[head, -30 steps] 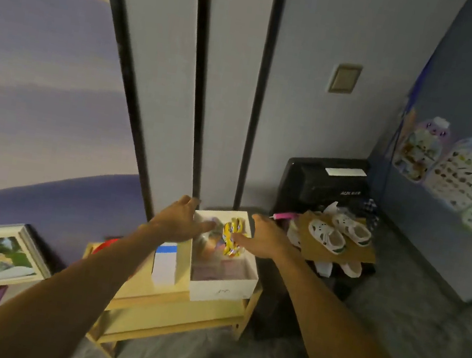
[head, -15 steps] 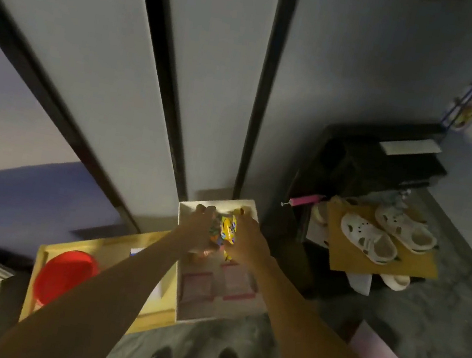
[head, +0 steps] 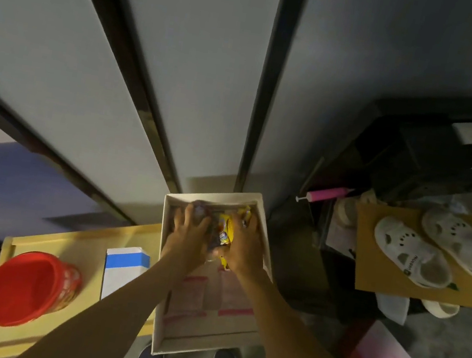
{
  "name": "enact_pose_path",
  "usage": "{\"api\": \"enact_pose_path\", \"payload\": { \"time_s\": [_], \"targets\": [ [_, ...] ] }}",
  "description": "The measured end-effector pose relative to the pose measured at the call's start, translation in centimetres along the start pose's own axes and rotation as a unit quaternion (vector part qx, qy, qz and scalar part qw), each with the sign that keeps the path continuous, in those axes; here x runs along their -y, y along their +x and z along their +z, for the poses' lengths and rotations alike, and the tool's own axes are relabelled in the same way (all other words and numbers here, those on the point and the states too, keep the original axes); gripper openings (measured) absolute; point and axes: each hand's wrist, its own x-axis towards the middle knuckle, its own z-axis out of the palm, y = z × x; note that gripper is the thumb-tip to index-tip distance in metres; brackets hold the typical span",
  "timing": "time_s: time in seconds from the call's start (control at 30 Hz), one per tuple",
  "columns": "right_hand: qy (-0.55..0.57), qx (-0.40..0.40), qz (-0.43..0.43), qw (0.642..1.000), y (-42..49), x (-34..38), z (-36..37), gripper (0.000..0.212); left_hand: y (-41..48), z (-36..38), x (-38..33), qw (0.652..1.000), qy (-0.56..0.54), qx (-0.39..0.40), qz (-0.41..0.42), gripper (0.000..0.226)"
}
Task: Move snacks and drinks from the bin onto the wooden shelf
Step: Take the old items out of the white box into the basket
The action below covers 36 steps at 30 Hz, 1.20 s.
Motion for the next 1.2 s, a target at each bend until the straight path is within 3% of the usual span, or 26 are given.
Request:
{"api": "enact_pose_path", "payload": {
  "time_s": [0.17,0.3,0.53,0.67,0.9,1.2],
  "targets": [
    [0.095,-0.009,-0.016,0.995,-0.2,0.3,-1.3,0.079,-0.3,-3.0,-0.5,0.993,-0.108,-0.036,-0.034,0.049],
    [0.160,-0.008,-0.011,0.987,-1.7,1.1,-3.6,0.070,-1.4,-5.7,-0.4,0.990,-0.131,-0.054,-0.001,0.055],
    [0.197,-0.061,-0.012,0.978,-6.6,1.6,-11.3,0.079,-4.9,-13.4,0.5,0.978,-0.191,-0.064,0.047,0.067],
    [0.215,-0.116,0.016,0.970,-11.1,1.3,-15.4,0.080,-6.4,-17.3,-1.0,0.970,-0.189,-0.059,0.139,0.067],
    [0.218,-0.229,0.093,0.944,-22.7,-2.1,-20.1,0.081,-11.0,-20.2,-9.3,0.935,-0.195,-0.045,0.292,0.076],
    [0.229,-0.317,0.231,0.891,-39.7,-13.5,-21.1,0.075,-20.1,-13.8,-25.1,0.887,-0.172,0.050,0.426,0.063]
  ]
}}
